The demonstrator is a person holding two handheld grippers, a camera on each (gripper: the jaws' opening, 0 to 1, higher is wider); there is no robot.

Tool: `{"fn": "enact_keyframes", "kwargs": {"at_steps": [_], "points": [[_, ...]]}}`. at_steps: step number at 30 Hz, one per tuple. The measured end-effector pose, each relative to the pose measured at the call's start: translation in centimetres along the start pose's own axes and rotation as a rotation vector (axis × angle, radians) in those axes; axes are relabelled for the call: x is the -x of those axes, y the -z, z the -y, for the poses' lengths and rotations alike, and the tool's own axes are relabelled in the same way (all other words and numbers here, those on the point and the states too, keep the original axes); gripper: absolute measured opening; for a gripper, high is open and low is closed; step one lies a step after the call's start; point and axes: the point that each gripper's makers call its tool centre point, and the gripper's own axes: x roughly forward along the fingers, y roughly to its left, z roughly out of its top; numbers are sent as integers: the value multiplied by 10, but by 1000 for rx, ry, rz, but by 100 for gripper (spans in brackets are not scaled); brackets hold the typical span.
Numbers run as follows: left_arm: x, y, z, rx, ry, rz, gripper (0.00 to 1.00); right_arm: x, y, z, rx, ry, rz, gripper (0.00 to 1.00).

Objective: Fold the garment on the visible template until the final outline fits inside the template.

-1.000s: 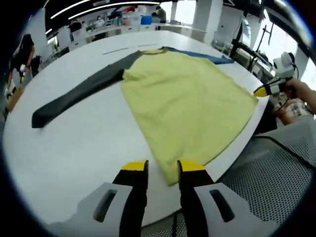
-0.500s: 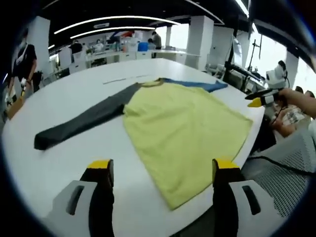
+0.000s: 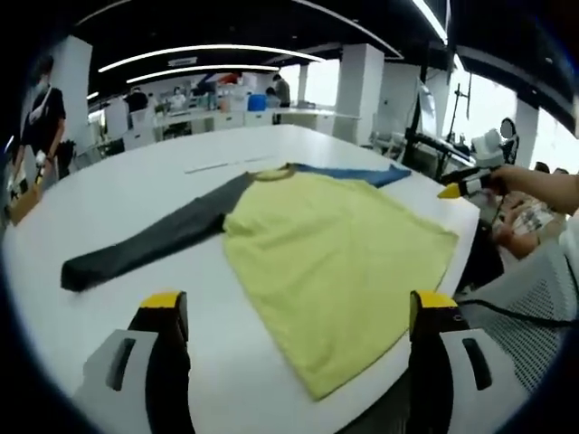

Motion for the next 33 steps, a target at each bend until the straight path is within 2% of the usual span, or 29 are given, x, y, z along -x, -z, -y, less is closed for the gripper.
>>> {"fn": "enact_keyframes", "kwargs": {"at_steps": [2,5,8,10,13,18,22,29,31,33], "points": [[0,-2,-1,-2,-1,4,99,-4,-5,11,37,19,0,78],[0,-6,-1,0,0,14,99,-11,-13,23,48,33,11,75],[0,-10,-2,1,0,22,99,-18,-18,35,22,43,-2,73],[1,-15,0,42,12,45,99,-23,-22,42,11,49,5,73],[3,-20,-1,47,10,60,99,-32,-24,51,6,56,-2,70],[4,-25,-1,34,6,68,99,-47,-26,69,13,75,-14,62],[6,-31,1,18,2,75,99,-62,-25,82,26,84,-28,50],[9,-31,2,11,-11,68,99,-82,-19,99,75,103,-87,39],[9,-29,2,13,-13,61,99,-86,-13,102,78,118,-123,36],[9,-27,1,19,-18,54,97,-89,-13,102,58,114,-120,32]]}}
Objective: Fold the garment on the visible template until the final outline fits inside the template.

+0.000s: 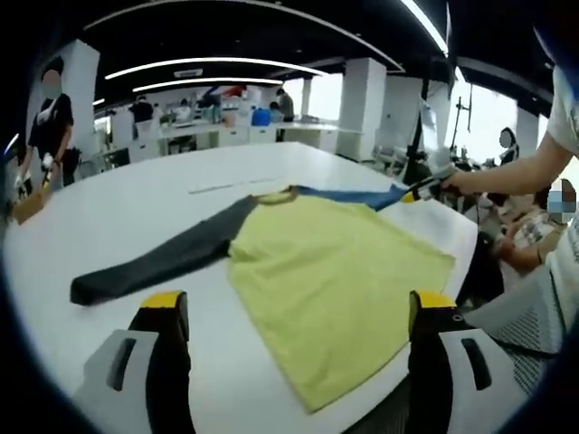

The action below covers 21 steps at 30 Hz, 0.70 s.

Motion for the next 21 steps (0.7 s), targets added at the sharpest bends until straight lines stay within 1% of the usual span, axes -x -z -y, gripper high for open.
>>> {"fn": "enact_keyframes", "kwargs": {"at_steps": [6,10,14,16,18,19,21], "points": [[0,-1,3,-10,-10,-3,96,-7,-2,0,11,-4,-7,31],[0,-2,3,-14,-9,2,95,-11,-3,2,26,-1,-15,27],[1,-4,3,-19,-19,6,94,-15,-2,4,5,0,-18,19],[1,-4,3,-17,-21,7,93,-17,-2,4,-8,-2,-13,13],[2,-4,3,-18,-26,2,92,-19,-1,4,-19,-4,-15,4],[3,-3,2,-18,-29,1,92,-19,0,5,-20,0,-16,1],[4,-3,1,-13,-33,3,92,-19,-1,5,-22,5,-15,0]]}}
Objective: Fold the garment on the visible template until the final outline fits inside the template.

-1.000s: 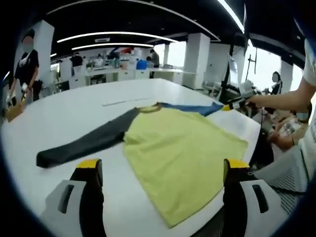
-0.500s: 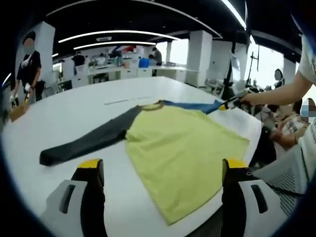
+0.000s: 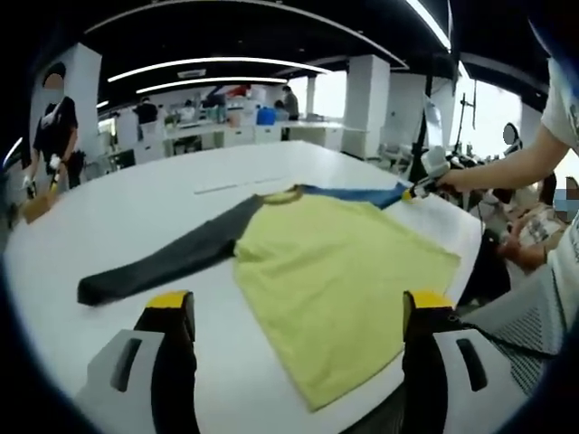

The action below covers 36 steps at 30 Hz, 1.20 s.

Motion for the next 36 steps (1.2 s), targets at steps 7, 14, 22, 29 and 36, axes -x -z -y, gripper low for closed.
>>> {"fn": "enact_keyframes", "kwargs": {"at_steps": [7,14,22,29,36], "points": [[0,0,0,0,-2,-3,91,6,-3,-2,-59,-21,5,0],[-2,-6,5,-14,17,12,90,28,-19,-21,-15,-68,25,0],[-3,-3,5,-32,30,8,90,49,-49,-48,102,-146,35,0],[0,1,2,-27,26,3,90,50,-79,-61,167,-206,43,0],[1,5,0,-19,21,-4,89,29,-87,-48,201,-216,11,0]]}}
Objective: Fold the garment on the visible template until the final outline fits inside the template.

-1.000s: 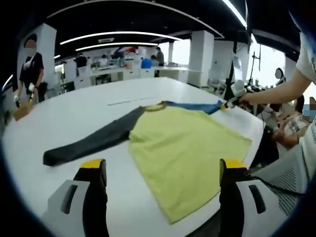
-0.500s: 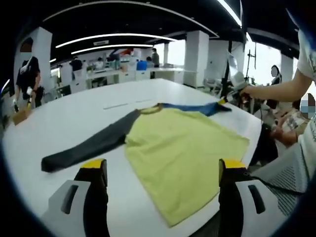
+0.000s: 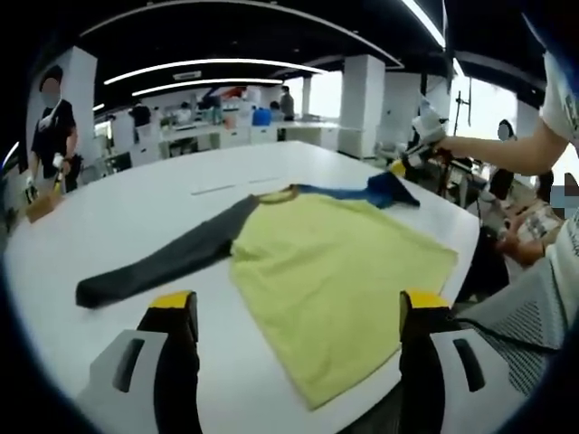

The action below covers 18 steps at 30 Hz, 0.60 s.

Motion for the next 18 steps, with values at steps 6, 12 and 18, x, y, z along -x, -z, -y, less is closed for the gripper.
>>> {"fn": "enact_keyframes", "kwargs": {"at_steps": [6,12,18], "points": [[-2,2,1,9,1,-11,87,-23,15,34,-24,30,-56,0],[-4,3,3,14,-4,-23,87,-44,31,53,-62,38,-95,0],[-5,4,4,16,-8,-33,87,-60,48,67,-48,54,-153,0]]}}
